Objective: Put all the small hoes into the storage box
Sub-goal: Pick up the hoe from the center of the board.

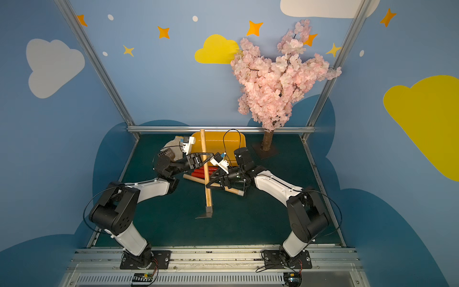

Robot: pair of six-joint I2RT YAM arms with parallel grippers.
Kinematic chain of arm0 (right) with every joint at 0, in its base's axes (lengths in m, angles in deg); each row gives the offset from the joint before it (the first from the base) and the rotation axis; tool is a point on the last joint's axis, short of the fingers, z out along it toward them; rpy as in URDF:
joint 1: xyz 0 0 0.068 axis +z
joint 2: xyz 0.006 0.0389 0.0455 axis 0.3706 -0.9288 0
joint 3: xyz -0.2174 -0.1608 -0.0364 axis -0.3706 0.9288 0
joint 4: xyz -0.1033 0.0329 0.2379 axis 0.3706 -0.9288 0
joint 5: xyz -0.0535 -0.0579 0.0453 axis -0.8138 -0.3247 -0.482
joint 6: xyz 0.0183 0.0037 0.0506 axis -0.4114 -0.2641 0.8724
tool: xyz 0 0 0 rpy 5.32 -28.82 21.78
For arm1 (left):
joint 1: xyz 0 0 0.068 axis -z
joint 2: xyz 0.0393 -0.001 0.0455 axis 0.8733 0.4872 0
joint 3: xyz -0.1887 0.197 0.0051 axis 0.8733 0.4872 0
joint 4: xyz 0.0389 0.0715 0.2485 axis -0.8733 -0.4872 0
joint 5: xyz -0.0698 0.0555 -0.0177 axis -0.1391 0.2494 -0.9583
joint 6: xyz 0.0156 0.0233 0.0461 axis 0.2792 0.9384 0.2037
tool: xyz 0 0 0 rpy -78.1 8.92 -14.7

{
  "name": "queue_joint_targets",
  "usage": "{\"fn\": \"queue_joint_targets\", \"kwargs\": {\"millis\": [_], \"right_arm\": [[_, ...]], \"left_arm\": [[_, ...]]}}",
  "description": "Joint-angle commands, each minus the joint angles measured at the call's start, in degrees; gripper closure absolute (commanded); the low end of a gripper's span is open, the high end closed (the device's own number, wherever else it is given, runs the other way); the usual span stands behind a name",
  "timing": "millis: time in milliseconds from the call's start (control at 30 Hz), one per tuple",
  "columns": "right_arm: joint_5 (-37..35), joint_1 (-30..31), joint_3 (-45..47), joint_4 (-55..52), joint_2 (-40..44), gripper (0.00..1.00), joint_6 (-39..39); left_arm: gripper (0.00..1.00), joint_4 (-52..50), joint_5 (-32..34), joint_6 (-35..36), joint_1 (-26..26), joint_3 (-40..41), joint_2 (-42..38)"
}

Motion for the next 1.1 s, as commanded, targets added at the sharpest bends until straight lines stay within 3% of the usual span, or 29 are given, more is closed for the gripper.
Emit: {"fn": "queue_joint_targets", "kwargs": {"millis": [0, 200, 267, 367, 433, 567, 600, 733, 833, 967, 1067], "right_arm": [[0.9, 0.47, -1.47, 3.8, -1.35, 0.41, 1.82], [-0.15, 1.01, -1.9, 4.56, -3.16, 0.49, 2.48], [-0.33, 1.01, -1.86, 4.33, -3.51, 0.58, 2.55], [-0.54, 1.01, -2.21, 3.93, -4.21, 0.85, 3.07], [-1.31, 0.93, -2.5, 3.26, -4.31, 0.95, 3.24], [-3.48, 0.93, -2.91, 1.03, -3.93, 1.0, 2.78], [-4.73, 0.93, -3.35, -0.35, -3.83, 1.0, 2.26], [-9.82, 0.93, -6.74, -10.54, -4.05, 1.0, -1.55], [-14.49, 0.87, -9.48, -18.08, -4.65, 1.0, -4.6], [-20.47, 0.84, -12.77, -26.39, -5.49, 1.0, -7.52], [-26.64, 0.87, -17.8, -34.45, -7.09, 1.0, -11.2]], "left_arm": [[0.97, 2.02, 1.1, -2.68, 0.34, -1.65, -1.45], [0.97, 2.0, 1.56, -2.37, 0.28, -1.3, -1.3], [0.97, 1.96, 1.6, -2.19, 0.1, -1.18, -1.57], [0.97, 1.96, 1.72, -1.93, 0.01, -0.98, -1.44], [0.97, 1.96, 1.84, -1.65, -0.34, -0.45, -1.25], [0.95, 1.96, 2.43, -0.67, -1.33, 1.18, -0.26], [0.9, 1.97, 2.54, -0.42, -1.67, 1.7, 0.25], [0.56, 1.91, 2.88, 0.99, -4.43, 4.8, 1.49], [0.41, -0.27, 2.32, 3.76, -7.89, 7.81, 0.88], [0.31, -12.04, 2.11, 13.2, -13.08, 11.7, -4.29], [0.3, -32.73, 5.38, 26.28, -15.58, 11.84, -12.01]]}}
